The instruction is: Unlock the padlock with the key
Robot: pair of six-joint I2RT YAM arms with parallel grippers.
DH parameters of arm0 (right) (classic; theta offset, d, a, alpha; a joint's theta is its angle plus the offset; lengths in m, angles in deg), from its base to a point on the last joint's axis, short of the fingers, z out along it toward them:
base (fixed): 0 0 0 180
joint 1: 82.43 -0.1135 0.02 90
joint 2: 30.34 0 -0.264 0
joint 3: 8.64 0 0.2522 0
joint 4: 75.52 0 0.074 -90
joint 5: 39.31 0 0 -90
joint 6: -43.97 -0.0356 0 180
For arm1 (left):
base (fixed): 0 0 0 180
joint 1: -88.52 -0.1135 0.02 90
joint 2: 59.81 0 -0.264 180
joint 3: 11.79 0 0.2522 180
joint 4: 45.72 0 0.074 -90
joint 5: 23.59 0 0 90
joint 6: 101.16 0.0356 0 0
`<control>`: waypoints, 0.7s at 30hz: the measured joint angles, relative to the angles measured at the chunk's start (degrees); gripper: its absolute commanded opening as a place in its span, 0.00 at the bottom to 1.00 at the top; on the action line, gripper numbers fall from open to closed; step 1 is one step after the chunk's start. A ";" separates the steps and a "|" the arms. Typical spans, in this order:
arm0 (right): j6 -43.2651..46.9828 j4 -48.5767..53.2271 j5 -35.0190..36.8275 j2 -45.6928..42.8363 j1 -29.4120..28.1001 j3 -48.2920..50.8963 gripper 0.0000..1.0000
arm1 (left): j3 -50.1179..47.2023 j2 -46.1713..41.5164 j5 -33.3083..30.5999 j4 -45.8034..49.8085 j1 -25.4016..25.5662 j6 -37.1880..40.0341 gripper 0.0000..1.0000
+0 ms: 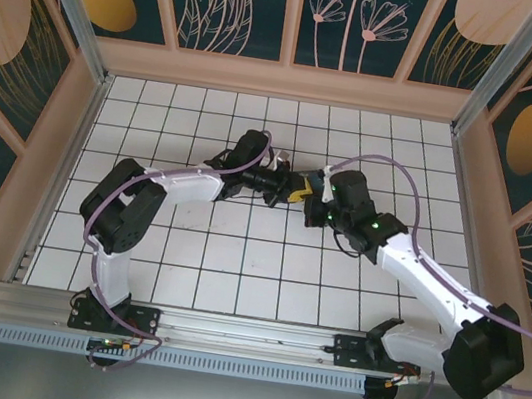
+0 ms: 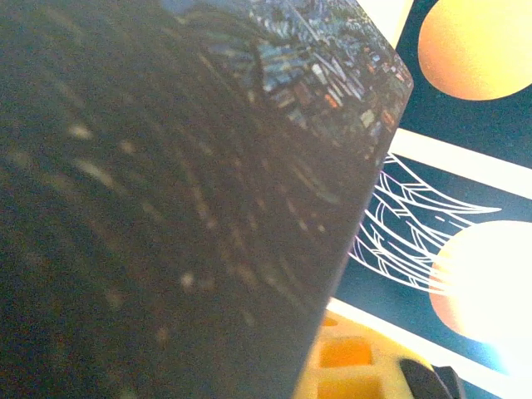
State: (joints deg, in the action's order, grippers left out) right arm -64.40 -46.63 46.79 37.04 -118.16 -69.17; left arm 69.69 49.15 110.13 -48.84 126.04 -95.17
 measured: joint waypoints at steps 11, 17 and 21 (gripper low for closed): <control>-22.01 -11.89 -3.48 -8.28 3.85 10.19 0.00 | -0.87 -1.16 -2.45 -0.39 0.28 -3.54 0.00; -24.39 -12.20 -3.87 -8.09 3.87 9.94 0.14 | -0.87 -1.25 -3.28 -0.48 0.33 -4.70 0.00; -15.32 -7.28 -3.43 -8.00 3.87 5.11 0.29 | -0.87 -1.25 -3.30 -0.48 0.33 -4.79 0.00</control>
State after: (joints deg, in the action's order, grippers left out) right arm -79.72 -53.91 43.36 29.04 -114.29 -64.05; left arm 68.82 47.91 106.83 -49.32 126.37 -99.96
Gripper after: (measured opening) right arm 0.240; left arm 0.078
